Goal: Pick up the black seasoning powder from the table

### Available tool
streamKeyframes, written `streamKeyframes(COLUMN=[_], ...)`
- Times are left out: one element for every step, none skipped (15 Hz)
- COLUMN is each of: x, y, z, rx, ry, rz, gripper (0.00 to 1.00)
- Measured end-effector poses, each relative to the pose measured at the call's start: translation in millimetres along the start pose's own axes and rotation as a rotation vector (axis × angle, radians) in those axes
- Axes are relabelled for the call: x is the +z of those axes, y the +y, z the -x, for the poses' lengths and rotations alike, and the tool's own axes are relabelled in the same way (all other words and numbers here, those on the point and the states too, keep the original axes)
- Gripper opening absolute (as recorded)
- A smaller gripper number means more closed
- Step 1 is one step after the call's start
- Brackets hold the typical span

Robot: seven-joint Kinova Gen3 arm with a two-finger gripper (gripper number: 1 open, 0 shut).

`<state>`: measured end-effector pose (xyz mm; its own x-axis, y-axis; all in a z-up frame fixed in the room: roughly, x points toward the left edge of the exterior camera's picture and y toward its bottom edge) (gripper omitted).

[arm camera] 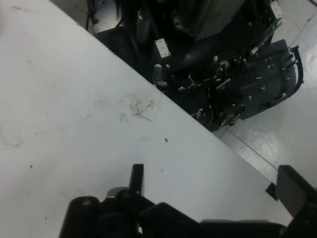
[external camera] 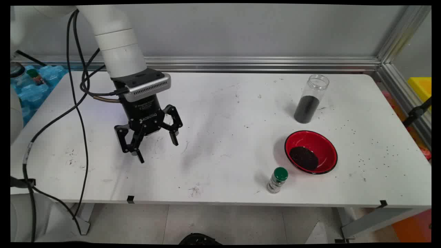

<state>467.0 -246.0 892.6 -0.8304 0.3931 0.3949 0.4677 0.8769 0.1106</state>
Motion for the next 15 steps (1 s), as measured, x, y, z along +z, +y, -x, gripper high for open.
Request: streamKeyframes(x=[0,0,0,1,1,1,2,2,3,3,4,4,5,6,8], y=[0,-2,-4,-7,-12,-18,-24,-31,-35,-42,-46,-53,-60,-68,-75], z=[0,0,-1,-1,-2,-2,-3,-4,-5,-5,-6,-7,-8,-10,-11], rx=[-0.005,-0.015,-0.027,-0.044,-0.07,-0.098,-0.122,-0.15,-0.165,-0.19,-0.206,-0.234,-0.267,-0.299,-0.33], ry=[0.0,0.0,0.001,0.003,0.007,0.013,0.018,0.025,0.029,0.035,0.04,0.049,0.06,0.072,0.084], rz=[-0.003,-0.009,-0.018,-0.03,-0.05,-0.071,-0.09,-0.113,-0.126,-0.145,-0.158,-0.178,-0.201,-0.223,-0.243], gripper=[1.0,1.0,1.0,1.0,1.0,1.0,1.0,1.0,1.0,1.0,1.0,1.0,1.0,1.0,1.0])
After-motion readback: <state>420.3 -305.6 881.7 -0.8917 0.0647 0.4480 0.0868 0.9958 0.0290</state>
